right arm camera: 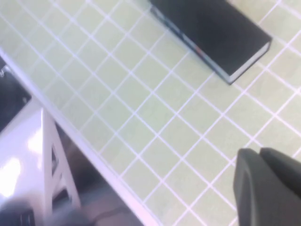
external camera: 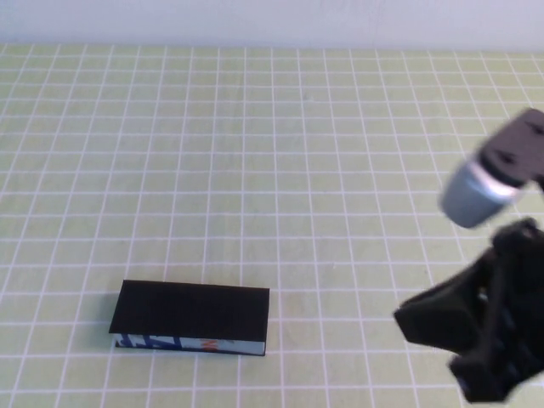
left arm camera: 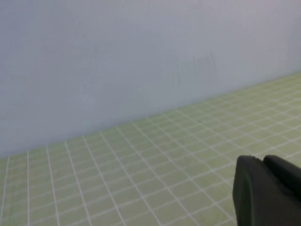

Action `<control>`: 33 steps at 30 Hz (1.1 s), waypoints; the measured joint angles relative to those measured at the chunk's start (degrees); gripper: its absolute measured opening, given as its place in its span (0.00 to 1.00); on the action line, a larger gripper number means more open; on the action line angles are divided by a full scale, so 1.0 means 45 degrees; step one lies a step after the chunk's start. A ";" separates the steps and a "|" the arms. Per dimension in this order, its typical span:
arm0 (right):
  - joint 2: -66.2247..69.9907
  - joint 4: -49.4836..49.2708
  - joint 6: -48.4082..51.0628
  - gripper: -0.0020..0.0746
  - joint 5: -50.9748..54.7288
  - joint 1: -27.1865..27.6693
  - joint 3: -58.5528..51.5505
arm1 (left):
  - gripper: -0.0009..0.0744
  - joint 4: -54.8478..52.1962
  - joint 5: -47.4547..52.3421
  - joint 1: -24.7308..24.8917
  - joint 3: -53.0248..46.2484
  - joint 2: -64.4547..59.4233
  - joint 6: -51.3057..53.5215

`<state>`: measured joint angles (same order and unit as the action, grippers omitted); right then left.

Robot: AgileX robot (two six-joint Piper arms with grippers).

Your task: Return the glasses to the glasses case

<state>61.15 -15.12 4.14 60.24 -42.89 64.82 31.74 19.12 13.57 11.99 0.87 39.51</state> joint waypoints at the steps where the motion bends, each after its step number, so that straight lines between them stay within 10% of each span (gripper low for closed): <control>1: -0.0809 0.0098 -0.0184 0.01 -0.0406 0.0000 -0.0649 | 0.01 0.0000 -0.0319 0.0000 -0.0435 0.0000 0.0000; 15: -0.9338 0.2864 -0.3229 0.01 -0.3435 0.0000 -0.6672 | 0.01 0.0414 -0.2619 0.0000 -0.2993 0.0000 -0.0050; 33: -1.0372 0.2214 -0.3288 0.01 -0.6865 0.0000 -1.1220 | 0.01 0.0414 -0.2514 0.0000 -0.2993 0.0000 -0.0050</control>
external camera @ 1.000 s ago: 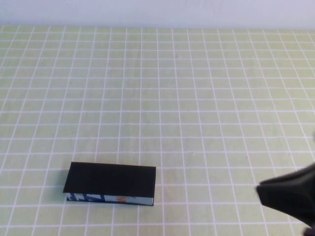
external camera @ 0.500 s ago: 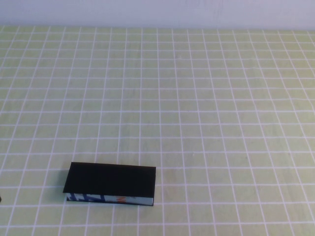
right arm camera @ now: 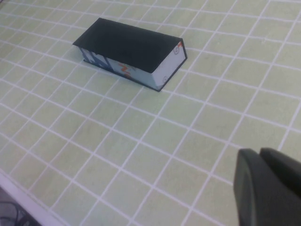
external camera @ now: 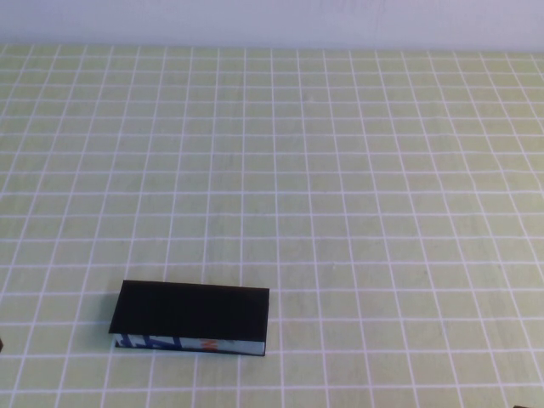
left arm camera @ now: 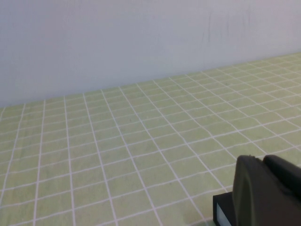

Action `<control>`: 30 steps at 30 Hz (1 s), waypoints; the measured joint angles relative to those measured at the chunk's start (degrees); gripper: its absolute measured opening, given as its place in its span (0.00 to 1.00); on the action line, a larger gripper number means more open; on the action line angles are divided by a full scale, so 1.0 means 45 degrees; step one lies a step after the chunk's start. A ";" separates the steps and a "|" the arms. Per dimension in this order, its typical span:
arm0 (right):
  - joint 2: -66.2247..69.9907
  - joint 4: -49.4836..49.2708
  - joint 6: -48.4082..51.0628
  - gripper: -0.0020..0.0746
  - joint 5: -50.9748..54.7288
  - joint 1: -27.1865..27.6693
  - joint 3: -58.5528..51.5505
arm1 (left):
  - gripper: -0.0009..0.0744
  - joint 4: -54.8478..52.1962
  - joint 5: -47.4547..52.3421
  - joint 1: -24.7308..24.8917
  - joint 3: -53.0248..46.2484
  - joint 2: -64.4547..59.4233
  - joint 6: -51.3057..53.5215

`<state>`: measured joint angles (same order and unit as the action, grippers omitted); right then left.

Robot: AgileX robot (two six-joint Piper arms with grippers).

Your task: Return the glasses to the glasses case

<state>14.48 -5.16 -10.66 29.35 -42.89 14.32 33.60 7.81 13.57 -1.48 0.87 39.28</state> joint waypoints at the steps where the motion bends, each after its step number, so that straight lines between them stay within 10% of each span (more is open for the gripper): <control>1: 0.0000 0.0153 0.0000 0.01 -0.0084 0.0000 -0.0057 | 0.01 0.0000 0.0000 0.0000 0.0000 0.0000 0.0000; 9: -0.0032 0.1743 -0.0399 0.01 -0.1356 0.0166 -0.0422 | 0.01 0.0000 0.0000 0.0000 0.0000 0.0000 0.0000; 20: -0.0985 0.2409 -0.0629 0.01 -0.6406 0.7360 -0.3175 | 0.01 0.0020 0.0000 0.0000 0.0000 0.0000 0.0000; 30: -0.3310 0.2569 -0.0656 0.01 -0.5930 0.8325 -0.3527 | 0.01 0.0020 0.0078 0.0000 0.0000 0.0000 0.0000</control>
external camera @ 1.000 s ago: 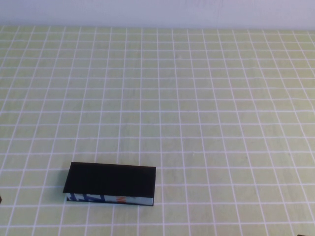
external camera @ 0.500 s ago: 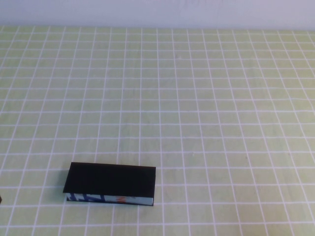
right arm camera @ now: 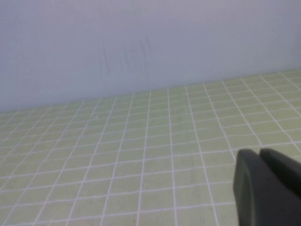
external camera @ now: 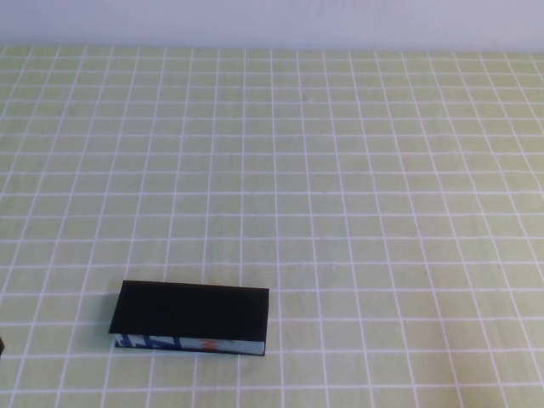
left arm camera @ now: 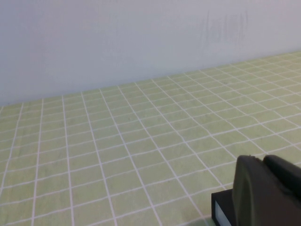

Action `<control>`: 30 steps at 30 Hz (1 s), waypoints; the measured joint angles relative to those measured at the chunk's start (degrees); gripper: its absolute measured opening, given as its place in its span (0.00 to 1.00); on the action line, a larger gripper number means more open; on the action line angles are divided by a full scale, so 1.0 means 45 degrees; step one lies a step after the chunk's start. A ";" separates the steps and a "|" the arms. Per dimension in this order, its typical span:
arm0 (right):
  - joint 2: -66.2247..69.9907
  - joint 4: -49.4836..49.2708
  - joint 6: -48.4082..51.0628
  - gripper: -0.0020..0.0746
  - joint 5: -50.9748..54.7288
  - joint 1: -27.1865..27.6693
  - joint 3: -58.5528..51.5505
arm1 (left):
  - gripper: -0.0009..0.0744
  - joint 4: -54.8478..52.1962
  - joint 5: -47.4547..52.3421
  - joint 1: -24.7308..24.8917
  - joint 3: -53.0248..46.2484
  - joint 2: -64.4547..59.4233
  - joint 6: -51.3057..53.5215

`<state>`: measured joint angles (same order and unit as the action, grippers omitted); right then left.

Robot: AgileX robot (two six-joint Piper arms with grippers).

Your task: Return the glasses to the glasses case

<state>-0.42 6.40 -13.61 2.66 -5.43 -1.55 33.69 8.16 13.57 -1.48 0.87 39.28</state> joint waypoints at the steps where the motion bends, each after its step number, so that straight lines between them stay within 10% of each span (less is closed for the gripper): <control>1: 0.0000 0.0000 0.0000 0.01 0.0097 0.0000 0.0000 | 0.01 0.0000 0.0000 0.0000 0.0000 0.0000 0.0000; 14: 0.0000 -0.0199 0.0028 0.01 0.0317 0.0000 0.0000 | 0.01 0.0000 0.0027 0.0000 0.0000 0.0000 0.0000; 21: 0.0000 -0.4015 0.4673 0.01 0.0936 0.0000 0.0000 | 0.01 0.0000 0.0027 0.0000 0.0000 0.0000 0.0000; 30: 0.0000 -0.4455 0.5441 0.01 0.3716 0.0000 0.0000 | 0.01 0.0000 0.0027 0.0000 0.0000 0.0000 0.0000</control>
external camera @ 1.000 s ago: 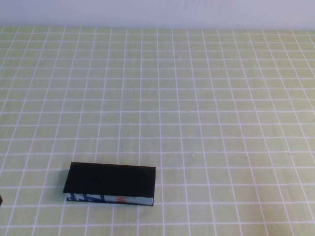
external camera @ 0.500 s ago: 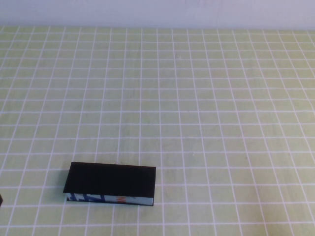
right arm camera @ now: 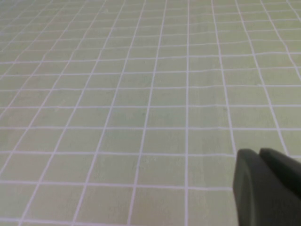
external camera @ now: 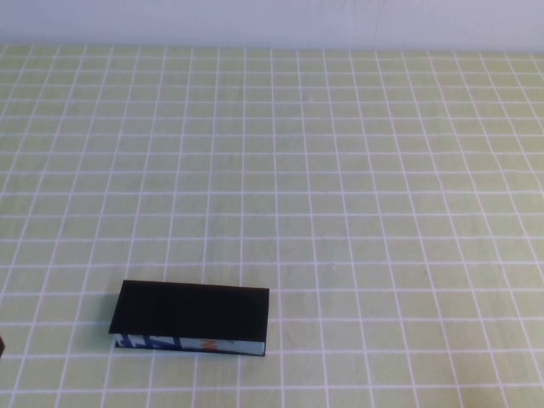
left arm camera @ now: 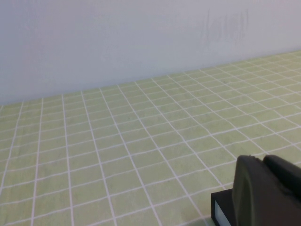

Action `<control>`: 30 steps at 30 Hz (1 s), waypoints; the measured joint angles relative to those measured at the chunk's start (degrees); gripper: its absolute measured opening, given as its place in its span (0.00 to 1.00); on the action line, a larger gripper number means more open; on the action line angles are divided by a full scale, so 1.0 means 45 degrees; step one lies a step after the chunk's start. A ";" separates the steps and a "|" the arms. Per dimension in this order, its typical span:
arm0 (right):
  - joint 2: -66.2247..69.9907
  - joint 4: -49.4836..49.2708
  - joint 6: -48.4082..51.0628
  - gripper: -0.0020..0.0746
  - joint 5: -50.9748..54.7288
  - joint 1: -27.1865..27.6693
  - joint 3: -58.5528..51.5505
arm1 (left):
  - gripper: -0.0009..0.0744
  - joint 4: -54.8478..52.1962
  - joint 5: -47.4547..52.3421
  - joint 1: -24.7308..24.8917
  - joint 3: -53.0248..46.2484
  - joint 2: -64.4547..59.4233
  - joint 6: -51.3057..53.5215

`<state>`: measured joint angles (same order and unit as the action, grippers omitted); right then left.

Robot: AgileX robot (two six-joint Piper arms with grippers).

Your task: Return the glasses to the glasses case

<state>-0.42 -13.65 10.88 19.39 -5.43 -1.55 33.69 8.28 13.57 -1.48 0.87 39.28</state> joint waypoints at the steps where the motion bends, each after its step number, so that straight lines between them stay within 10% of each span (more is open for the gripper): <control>1: 0.0000 0.0000 0.0008 0.01 0.0072 0.0000 0.0000 | 0.01 0.0000 0.0000 0.0000 0.0000 0.0000 0.0000; 30: 0.0000 -0.0028 0.0029 0.01 0.0207 0.0000 0.0000 | 0.01 0.0024 0.0000 0.0000 0.0000 0.0000 0.0000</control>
<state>-0.42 -13.77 11.01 20.32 -5.43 -1.55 33.79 8.28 13.57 -1.48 0.87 39.28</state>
